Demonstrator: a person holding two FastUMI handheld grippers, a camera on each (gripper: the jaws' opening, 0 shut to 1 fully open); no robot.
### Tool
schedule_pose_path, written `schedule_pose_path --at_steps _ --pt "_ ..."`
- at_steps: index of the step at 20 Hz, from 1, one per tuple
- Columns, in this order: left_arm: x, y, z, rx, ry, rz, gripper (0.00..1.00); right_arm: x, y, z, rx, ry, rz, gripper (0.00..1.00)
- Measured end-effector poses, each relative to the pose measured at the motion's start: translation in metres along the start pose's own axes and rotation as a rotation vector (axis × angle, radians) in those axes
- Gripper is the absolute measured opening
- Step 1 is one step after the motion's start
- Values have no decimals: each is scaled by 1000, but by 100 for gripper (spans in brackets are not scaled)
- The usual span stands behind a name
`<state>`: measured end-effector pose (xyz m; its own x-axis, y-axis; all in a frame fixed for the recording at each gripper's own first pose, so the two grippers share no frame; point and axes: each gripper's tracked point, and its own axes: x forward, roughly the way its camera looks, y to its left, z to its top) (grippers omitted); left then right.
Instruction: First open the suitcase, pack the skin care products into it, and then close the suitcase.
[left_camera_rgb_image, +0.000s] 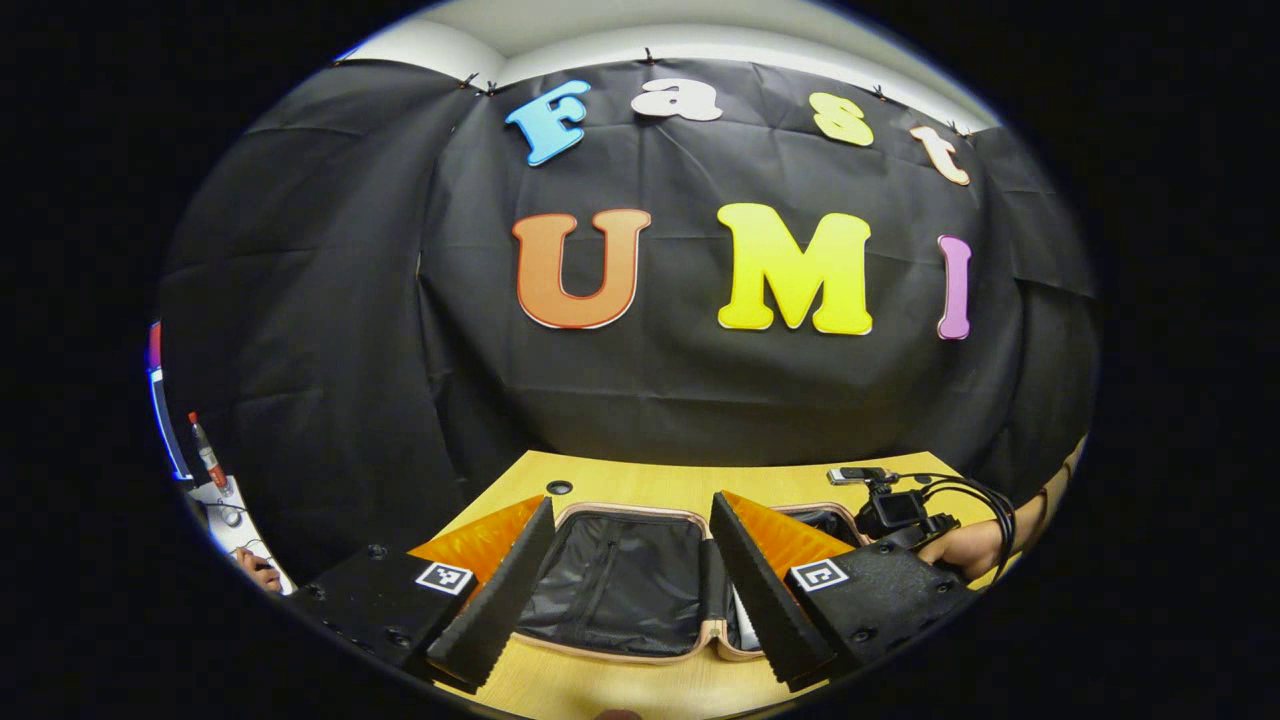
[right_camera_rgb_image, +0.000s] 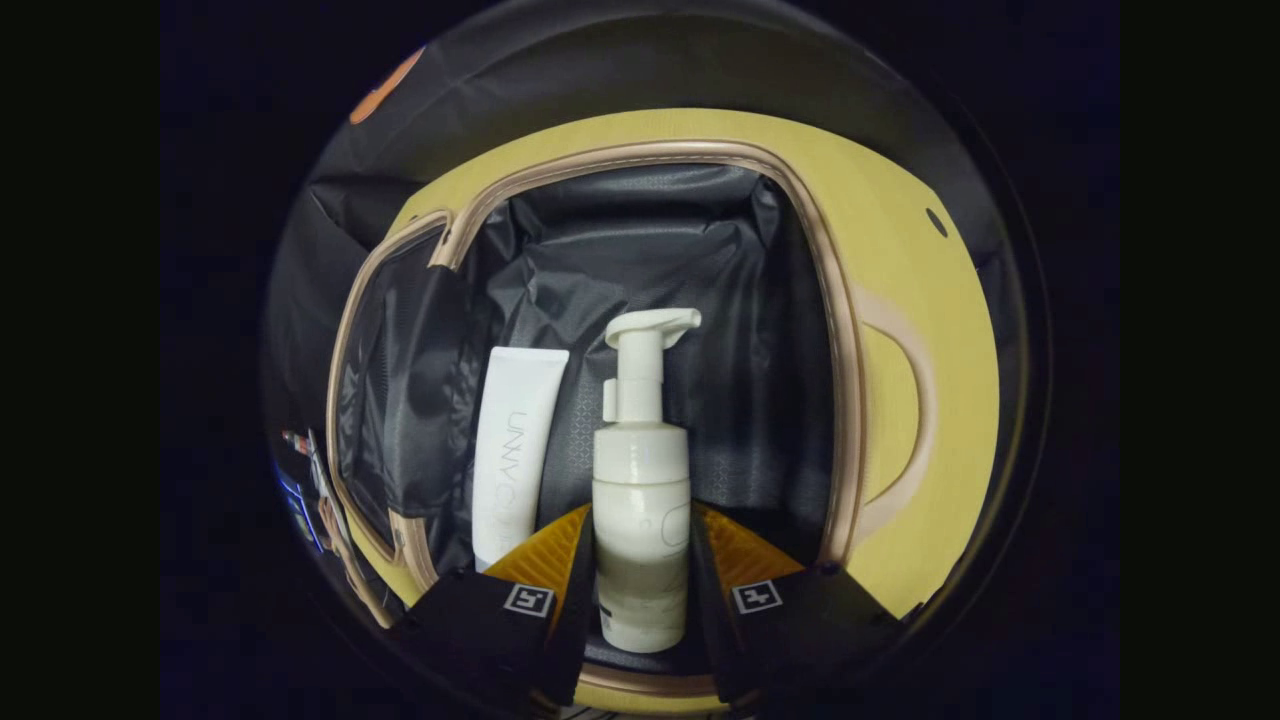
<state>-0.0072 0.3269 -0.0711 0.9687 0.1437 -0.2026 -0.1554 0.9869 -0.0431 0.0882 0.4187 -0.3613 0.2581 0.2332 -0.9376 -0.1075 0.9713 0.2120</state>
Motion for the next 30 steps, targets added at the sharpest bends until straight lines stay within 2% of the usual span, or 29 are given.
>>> schedule_pose_path --at_steps 5,6,7,8,9,11,12,13,14,15,19,23,25,28,30 --pt "23 32 -3 -17 7 33 99 -9 5 -9 -26 13 19 54" --pt "29 41 -4 -14 11 44 99 -16 6 -12 -34 16 30 60" --pt "33 48 -5 -9 14 52 99 -21 5 -16 -41 14 28 73" --pt "39 54 -7 -2 20 52 99 -29 6 -16 -44 -4 39 75" --pt "45 62 -10 10 23 55 99 -40 8 -15 -53 -35 57 73" --pt "57 78 -18 18 34 59 99 -75 10 -4 -85 -138 92 78" --pt "64 84 -25 19 48 57 99 -95 12 2 -114 -201 113 75" --pt "69 96 -33 10 61 76 99 -113 8 5 -150 -262 113 80" --pt "75 105 -41 -17 75 90 99 -130 3 7 -179 -319 110 74" --pt "80 112 -52 -58 95 94 99 -146 2 8 -200 -370 110 80" --pt "101 144 -94 -204 183 128 99 -224 -18 22 -243 -597 102 80" --pt "119 188 -141 -350 274 205 99 -308 -65 32 -262 -841 5 81" --pt "128 183 -165 -466 325 183 99 -350 -86 27 -247 -937 -40 82" --pt "138 175 -191 -601 387 135 98 -408 -123 26 -219 -1079 -172 81" --pt "141 170 -202 -684 421 104 97 -438 -131 21 -189 -1142 -215 81"
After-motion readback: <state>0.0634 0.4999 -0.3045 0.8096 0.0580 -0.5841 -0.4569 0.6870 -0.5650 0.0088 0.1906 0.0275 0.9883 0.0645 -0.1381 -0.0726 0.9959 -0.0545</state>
